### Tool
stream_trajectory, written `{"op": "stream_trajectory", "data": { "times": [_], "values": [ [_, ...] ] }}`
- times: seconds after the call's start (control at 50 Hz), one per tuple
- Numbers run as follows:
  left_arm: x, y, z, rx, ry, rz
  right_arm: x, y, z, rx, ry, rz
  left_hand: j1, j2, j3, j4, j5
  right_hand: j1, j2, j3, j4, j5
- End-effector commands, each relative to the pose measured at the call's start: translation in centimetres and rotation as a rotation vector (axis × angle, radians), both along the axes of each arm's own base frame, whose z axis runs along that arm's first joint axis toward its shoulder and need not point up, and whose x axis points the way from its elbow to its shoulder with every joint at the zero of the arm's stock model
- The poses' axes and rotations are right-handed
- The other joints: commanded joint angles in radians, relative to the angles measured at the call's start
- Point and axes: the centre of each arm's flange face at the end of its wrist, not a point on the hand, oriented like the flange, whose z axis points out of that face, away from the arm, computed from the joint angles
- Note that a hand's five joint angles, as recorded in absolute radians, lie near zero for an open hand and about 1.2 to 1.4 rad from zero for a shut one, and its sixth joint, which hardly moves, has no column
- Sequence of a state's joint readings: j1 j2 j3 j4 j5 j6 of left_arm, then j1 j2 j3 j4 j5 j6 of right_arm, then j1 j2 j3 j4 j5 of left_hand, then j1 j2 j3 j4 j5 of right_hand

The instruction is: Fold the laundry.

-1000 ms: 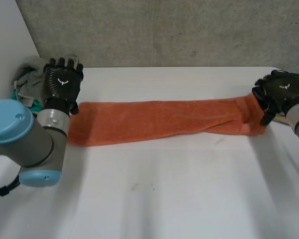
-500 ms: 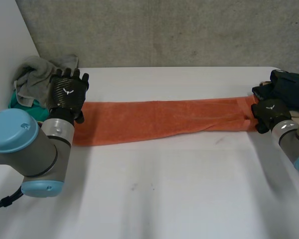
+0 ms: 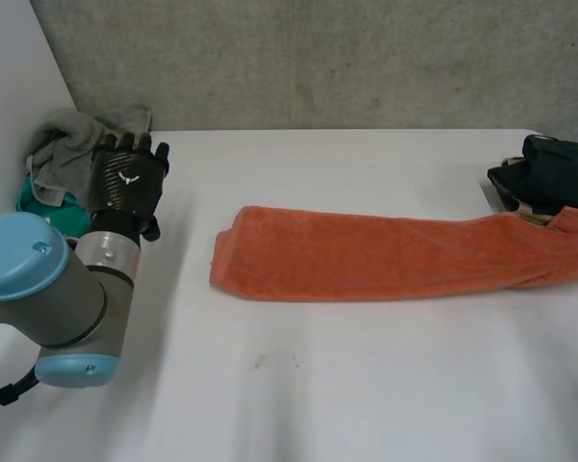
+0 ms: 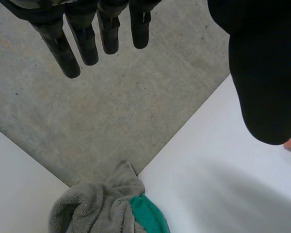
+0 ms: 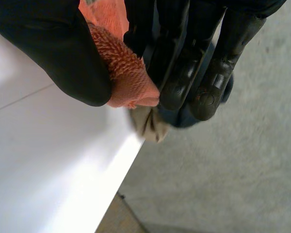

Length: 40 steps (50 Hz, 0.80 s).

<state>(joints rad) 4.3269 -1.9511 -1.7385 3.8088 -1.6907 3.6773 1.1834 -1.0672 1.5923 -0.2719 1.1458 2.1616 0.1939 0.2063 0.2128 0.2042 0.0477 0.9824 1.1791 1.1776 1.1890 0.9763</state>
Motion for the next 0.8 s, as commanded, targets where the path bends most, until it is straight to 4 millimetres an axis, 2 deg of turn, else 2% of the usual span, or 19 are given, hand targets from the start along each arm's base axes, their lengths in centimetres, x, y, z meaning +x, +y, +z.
{"op": "stream_trajectory", "data": {
  "times": [0.02,0.08,0.12,0.14,0.18,0.2,0.28,0.32,0.34,0.4,0.42,0.48,0.56,0.6,0.62,0.66,0.7,0.74,0.8],
  "values": [
    [0.0,0.1,0.5,-0.013,0.004,-0.001,8.7,0.7,3.7,-0.119,0.021,0.234,-0.019,-0.031,-0.037,-0.029,-0.047,0.414,0.217,0.219,0.207,0.245],
    [0.2,0.0,0.9,-0.022,0.008,0.005,14.9,1.9,5.4,-0.197,0.028,0.388,-0.019,-0.031,-0.037,-0.029,-0.047,0.414,0.217,0.219,0.207,0.245],
    [0.2,0.1,1.6,-0.039,0.015,0.006,17.6,2.8,6.1,-0.228,0.026,0.459,-0.019,-0.031,-0.037,-0.029,-0.047,0.414,0.217,0.219,0.207,0.245],
    [0.3,0.1,1.7,-0.043,0.016,0.008,20.3,3.8,6.8,-0.256,0.021,0.531,-0.019,-0.031,-0.037,-0.029,-0.047,0.414,0.217,0.219,0.207,0.245],
    [0.5,0.2,2.4,-0.058,0.025,0.009,23.5,5.1,7.5,-0.285,0.007,0.617,-0.019,-0.031,-0.037,-0.029,-0.047,0.414,0.217,0.219,0.207,0.245],
    [0.5,0.2,2.6,-0.064,0.028,0.011,26.3,6.3,7.4,-0.291,-0.018,0.693,-0.019,-0.031,-0.037,-0.029,-0.047,0.414,0.217,0.219,0.207,0.245],
    [0.9,0.6,3.4,-0.078,0.034,0.017,32.4,8.5,6.4,-0.293,-0.101,0.840,-0.019,-0.031,-0.037,-0.029,-0.047,0.414,0.217,0.219,0.207,0.245],
    [1.3,0.8,3.6,-0.081,0.035,0.026,34.7,9.5,5.9,-0.294,-0.141,0.896,-0.019,-0.031,-0.037,-0.029,-0.047,0.414,0.217,0.219,0.207,0.245],
    [1.4,0.9,3.6,-0.080,0.035,0.027,36.7,10.5,5.1,-0.291,-0.179,0.944,-0.019,-0.031,-0.037,-0.029,-0.047,0.414,0.217,0.219,0.207,0.245],
    [1.6,1.1,3.4,-0.072,0.033,0.027,39.4,11.8,3.1,-0.271,-0.233,1.010,-0.019,-0.031,-0.037,-0.029,-0.047,0.414,0.217,0.219,0.207,0.245],
    [1.6,1.2,3.3,-0.069,0.032,0.027,40.7,12.7,1.5,-0.247,-0.263,1.045,-0.019,-0.031,-0.037,-0.029,-0.047,0.414,0.217,0.219,0.207,0.245],
    [1.6,1.3,3.1,-0.063,0.028,0.026,42.5,14.3,-1.2,-0.189,-0.304,1.090,-0.019,-0.031,-0.037,-0.029,-0.047,0.414,0.217,0.219,0.207,0.245],
    [1.4,1.4,3.0,-0.061,0.028,0.018,43.3,15.8,-2.6,-0.136,-0.335,1.117,-0.019,-0.031,-0.037,-0.029,-0.047,0.339,0.143,0.144,0.133,0.171],
    [1.3,1.3,3.3,-0.071,0.032,0.018,43.2,15.9,-2.5,-0.129,-0.342,1.104,-0.019,-0.031,-0.037,-0.029,-0.047,-0.257,-0.454,-0.452,-0.464,-0.426],
    [1.3,1.2,3.4,-0.075,0.034,0.019,43.1,15.9,-2.0,-0.132,-0.348,1.093,-0.019,-0.031,-0.037,-0.029,-0.047,-0.808,-1.005,-1.003,-1.014,-0.976],
    [1.2,1.0,3.8,-0.088,0.039,0.015,42.8,15.8,-1.1,-0.137,-0.360,1.072,-0.019,-0.031,-0.037,-0.029,-0.047,-0.808,-1.005,-1.003,-1.014,-0.976],
    [1.0,0.9,4.0,-0.097,0.042,0.012,41.9,15.9,1.4,-0.151,-0.398,1.014,-0.019,-0.031,-0.037,-0.029,-0.047,-0.808,-1.005,-1.003,-1.014,-0.976],
    [0.8,0.8,4.5,-0.112,0.049,0.006,40.9,15.4,2.7,-0.151,-0.433,0.942,-0.019,-0.031,-0.037,-0.029,-0.047,-0.808,-1.005,-1.003,-1.014,-0.976],
    [-0.3,1.1,5.3,-0.131,0.068,-0.027,37.6,13.2,4.5,-0.142,-0.517,0.748,-0.019,-0.031,-0.037,-0.029,-0.047,-0.808,-1.005,-1.003,-1.014,-0.976]
  ]
}}
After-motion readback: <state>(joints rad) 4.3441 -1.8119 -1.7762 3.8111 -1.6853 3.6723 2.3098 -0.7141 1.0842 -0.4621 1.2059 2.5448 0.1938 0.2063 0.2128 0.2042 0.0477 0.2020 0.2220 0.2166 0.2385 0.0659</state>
